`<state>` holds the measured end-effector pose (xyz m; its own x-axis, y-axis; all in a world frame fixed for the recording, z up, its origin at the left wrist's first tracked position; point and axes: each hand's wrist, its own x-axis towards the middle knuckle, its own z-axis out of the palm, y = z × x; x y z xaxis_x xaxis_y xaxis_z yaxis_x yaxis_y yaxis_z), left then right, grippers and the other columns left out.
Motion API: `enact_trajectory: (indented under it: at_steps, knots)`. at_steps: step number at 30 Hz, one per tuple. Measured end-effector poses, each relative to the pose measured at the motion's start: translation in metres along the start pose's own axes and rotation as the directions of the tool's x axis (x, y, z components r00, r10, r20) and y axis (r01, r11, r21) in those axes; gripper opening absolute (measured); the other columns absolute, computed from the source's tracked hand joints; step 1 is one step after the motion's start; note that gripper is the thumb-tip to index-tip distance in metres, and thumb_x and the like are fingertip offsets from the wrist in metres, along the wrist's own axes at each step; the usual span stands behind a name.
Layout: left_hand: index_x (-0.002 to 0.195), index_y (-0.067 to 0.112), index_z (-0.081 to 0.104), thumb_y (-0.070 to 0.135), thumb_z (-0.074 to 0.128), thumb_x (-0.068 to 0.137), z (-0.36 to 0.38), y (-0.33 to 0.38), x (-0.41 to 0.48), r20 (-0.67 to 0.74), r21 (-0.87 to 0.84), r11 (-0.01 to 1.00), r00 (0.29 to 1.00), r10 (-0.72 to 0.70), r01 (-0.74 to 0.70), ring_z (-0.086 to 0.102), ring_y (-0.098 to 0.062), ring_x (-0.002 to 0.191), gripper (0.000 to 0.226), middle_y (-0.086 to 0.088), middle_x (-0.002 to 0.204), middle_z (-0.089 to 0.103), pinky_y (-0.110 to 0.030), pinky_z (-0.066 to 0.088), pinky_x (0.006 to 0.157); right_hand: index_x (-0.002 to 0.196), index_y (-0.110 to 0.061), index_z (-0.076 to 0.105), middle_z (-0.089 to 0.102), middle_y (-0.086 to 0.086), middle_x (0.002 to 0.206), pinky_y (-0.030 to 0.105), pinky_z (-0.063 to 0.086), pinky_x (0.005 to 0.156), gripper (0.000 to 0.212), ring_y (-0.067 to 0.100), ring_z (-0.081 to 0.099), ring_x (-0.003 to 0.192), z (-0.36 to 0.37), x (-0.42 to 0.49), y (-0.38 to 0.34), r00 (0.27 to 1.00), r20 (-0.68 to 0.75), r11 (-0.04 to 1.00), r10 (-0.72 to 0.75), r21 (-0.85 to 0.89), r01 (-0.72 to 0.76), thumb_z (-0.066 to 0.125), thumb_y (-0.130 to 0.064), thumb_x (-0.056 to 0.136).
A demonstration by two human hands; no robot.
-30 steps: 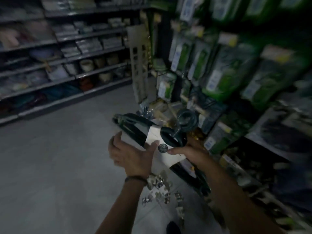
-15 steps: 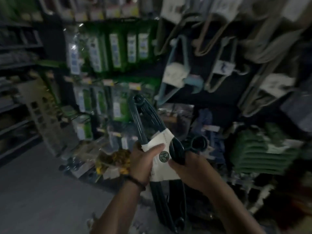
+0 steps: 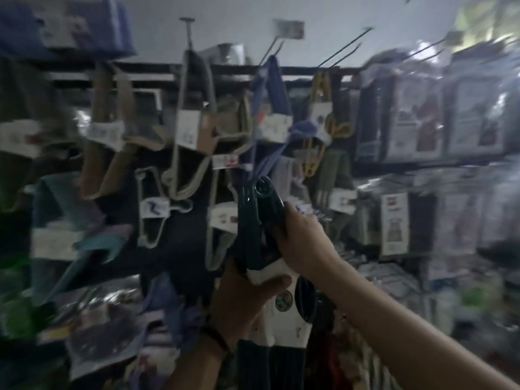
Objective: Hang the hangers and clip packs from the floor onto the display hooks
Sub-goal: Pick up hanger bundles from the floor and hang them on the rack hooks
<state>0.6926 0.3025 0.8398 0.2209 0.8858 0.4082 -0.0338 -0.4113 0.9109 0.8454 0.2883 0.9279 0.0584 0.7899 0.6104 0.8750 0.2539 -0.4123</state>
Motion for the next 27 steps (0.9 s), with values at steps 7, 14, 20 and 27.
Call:
enact_trajectory:
  at_steps: [7,14,20,27]
  knots:
    - [0.093,0.032,0.074,0.009,0.081,0.087,0.142,0.044,0.094,0.044,0.065,0.978,0.98,0.193,-0.196,0.072,0.003,0.088,0.025,0.016,0.092,0.078,-0.012,0.055,0.071,0.109,-0.016,0.057,0.069,0.004,0.091,0.044,0.06,0.07,0.016,0.026,0.068,0.079,-0.079,0.045,0.127,0.998,-0.042,0.997,0.05,-0.057,-0.052,0.062,-0.017,0.094]
    - [0.078,0.028,0.063,0.055,0.069,0.088,0.175,0.039,0.207,-0.02,0.142,0.971,0.98,0.196,-0.192,0.071,-0.008,0.072,0.029,0.018,0.067,0.069,-0.019,0.055,0.062,0.096,-0.024,0.056,0.068,-0.003,0.079,0.028,0.057,0.051,0.005,0.012,0.068,0.064,-0.129,0.114,0.219,0.99,-0.115,0.993,0.08,-0.076,-0.089,0.057,-0.023,0.101]
    - [0.081,0.03,0.064,0.049,0.05,0.106,0.15,0.078,0.283,0.187,0.372,0.741,0.827,0.53,-0.559,0.065,-0.014,0.055,0.034,-0.003,0.063,0.064,-0.04,0.054,0.056,0.088,-0.025,0.066,0.071,-0.005,0.072,0.019,0.054,0.048,0.011,0.001,0.067,0.055,-0.168,0.203,0.244,0.978,-0.176,0.97,0.11,-0.194,-0.144,0.067,-0.025,0.099]
    - [0.083,0.018,0.069,0.046,0.059,0.097,0.143,0.15,0.354,0.509,0.43,0.633,0.752,0.419,-0.644,0.073,-0.01,0.059,0.032,0.003,0.069,0.075,-0.015,0.05,0.053,0.104,-0.008,0.066,0.066,0.002,0.092,0.026,0.058,0.073,0.018,0.016,0.065,0.079,-0.213,0.304,0.224,0.979,-0.089,0.89,0.183,-0.409,-0.203,0.055,-0.021,0.106]
